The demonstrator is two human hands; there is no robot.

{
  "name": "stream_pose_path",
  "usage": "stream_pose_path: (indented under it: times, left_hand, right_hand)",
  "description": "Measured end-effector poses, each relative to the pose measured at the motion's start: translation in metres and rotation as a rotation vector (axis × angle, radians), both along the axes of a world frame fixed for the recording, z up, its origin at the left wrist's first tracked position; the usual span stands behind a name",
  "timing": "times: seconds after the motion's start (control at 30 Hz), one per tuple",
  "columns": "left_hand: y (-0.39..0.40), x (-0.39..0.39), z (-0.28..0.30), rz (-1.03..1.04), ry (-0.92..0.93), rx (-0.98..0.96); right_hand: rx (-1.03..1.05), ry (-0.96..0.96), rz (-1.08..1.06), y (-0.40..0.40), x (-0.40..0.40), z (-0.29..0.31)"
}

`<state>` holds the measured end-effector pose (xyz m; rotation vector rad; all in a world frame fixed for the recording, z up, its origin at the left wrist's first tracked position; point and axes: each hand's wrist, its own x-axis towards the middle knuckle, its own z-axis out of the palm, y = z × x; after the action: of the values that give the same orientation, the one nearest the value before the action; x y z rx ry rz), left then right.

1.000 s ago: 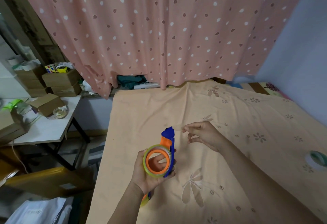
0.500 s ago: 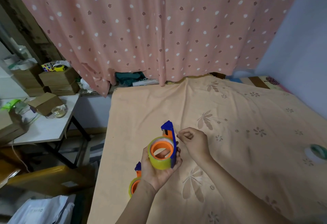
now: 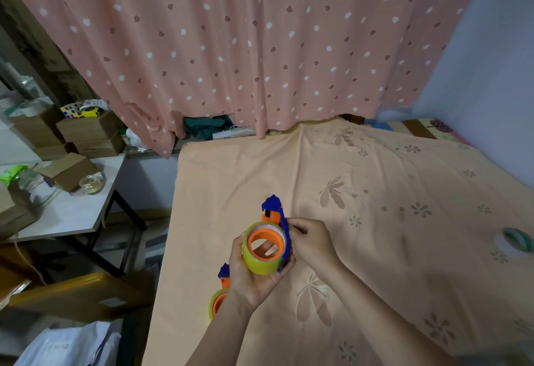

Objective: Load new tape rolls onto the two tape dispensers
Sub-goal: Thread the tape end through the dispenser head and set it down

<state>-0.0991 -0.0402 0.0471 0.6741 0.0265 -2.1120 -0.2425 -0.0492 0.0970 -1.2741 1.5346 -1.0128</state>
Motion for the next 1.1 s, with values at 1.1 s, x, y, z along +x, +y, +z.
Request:
stream_pose_path:
  times: [1.1]
  left_hand:
    - [0.006, -0.069, -0.133, -0.456, -1.067, -0.028]
  right_hand:
    - [0.917, -0.346, -0.251, 0.006, -0.029, -0.193]
